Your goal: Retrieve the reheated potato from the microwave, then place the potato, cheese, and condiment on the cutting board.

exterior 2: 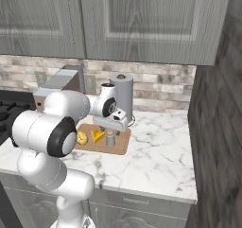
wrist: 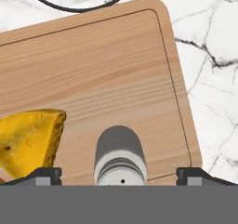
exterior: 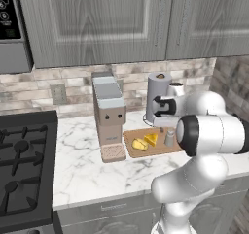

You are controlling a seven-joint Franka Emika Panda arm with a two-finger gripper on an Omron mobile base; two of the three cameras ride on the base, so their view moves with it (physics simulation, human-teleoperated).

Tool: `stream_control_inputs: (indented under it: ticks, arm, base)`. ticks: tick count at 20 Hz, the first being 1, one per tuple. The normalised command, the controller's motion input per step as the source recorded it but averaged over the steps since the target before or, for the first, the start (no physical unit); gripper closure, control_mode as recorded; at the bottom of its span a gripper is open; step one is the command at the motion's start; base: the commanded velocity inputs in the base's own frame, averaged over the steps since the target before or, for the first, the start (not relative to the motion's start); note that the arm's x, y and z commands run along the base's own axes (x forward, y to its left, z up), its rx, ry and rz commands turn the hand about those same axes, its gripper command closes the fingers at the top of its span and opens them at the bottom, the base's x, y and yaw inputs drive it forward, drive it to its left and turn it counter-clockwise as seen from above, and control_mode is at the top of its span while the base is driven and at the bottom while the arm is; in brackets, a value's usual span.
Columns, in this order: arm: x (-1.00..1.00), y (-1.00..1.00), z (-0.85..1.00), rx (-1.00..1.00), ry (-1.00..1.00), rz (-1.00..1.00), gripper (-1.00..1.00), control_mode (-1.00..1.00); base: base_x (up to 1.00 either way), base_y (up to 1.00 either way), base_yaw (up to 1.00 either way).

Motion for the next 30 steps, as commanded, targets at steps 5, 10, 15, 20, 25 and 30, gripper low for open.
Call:
stream_control_inputs:
  ticks: [5, 10, 15, 20, 25, 30]
  arm:
    - [-0.36, 0.0, 0.15, 0.0, 0.0, 0.0, -1.0, -1.0]
    - [-0.56, 0.07, 0.07, 0.0, 0.0, 0.0, -1.0, -1.0]
    - [-0.45, 0.2, 0.21, 0.03, 0.0, 0.02, -1.0, -1.0]
    - [-0.37, 0.23, 0.36, 0.0, -0.01, 0.06, -1.0, -1.0]
    - [-0.43, 0.14, 0.33, 0.0, 0.01, 0.03, -1.0, -1.0]
    - [-0.59, 0.14, 0.12, 0.01, -0.02, 0.01, -1.0, -1.0]
  base:
    - [0.0, 0.0, 0.0]
    - [0.0, 0.0, 0.0]
    - [0.0, 0.0, 0.0]
    - [0.0, 0.0, 0.0]
    - [0.0, 0.0, 0.0]
    - [0.0, 0.0, 0.0]
